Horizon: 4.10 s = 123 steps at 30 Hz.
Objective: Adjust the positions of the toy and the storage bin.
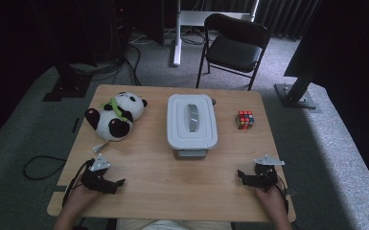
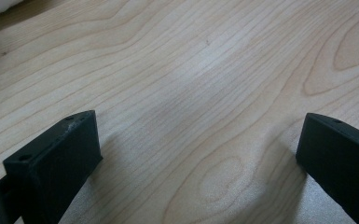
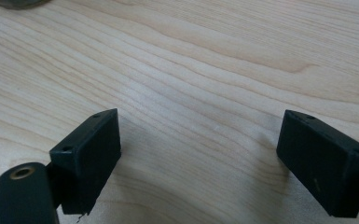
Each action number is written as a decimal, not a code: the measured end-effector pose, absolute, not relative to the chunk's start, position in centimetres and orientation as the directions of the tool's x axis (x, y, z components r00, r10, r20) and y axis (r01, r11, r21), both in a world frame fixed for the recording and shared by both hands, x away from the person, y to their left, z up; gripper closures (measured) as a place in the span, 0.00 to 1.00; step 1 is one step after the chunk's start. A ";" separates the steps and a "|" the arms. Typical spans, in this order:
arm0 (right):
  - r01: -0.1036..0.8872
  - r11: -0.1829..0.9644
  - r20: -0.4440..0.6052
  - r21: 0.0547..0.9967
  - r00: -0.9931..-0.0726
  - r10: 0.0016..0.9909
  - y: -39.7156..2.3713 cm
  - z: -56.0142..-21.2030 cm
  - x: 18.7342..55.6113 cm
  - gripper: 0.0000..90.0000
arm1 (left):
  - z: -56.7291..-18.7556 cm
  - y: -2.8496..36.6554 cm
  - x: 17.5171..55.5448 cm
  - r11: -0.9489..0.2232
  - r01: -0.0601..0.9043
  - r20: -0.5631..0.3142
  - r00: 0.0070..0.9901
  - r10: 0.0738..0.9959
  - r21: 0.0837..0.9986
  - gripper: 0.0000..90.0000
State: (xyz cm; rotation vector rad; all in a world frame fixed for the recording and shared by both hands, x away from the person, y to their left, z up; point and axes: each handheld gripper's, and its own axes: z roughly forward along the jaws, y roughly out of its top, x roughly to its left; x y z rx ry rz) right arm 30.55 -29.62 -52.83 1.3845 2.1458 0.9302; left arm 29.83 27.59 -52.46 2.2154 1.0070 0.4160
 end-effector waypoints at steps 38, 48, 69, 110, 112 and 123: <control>0.638 0.257 0.030 0.726 -0.403 0.915 -29.5 -52.7 31.9 0.15 | -52.1 25.8 31.8 -0.446 0.600 -0.005 0.600 0.800 0.665 0.01; 0.621 0.311 0.001 0.720 -0.449 0.894 -28.1 -52.3 33.4 0.15 | -51.7 23.9 33.8 -0.461 0.574 0.010 0.619 0.785 0.677 0.01; 0.573 0.307 0.022 0.760 -0.495 0.869 -25.0 -50.8 38.4 0.15 | -50.6 18.5 39.1 -0.487 0.497 0.032 0.675 0.737 0.718 0.01; 0.542 0.240 0.088 0.805 -0.510 0.855 -21.5 -50.3 45.4 0.15 | -49.1 12.9 48.0 -0.448 0.504 0.079 0.595 0.800 0.738 0.01; 0.540 0.239 0.093 0.807 -0.515 0.852 -21.5 -50.1 45.4 0.15 | -49.1 12.6 48.0 -0.454 0.498 0.085 0.599 0.796 0.739 0.01; 0.536 0.221 0.114 0.815 -0.521 0.846 -21.6 -49.8 44.9 0.19 | -48.5 12.3 47.7 -0.461 0.506 0.093 0.594 0.799 0.729 0.01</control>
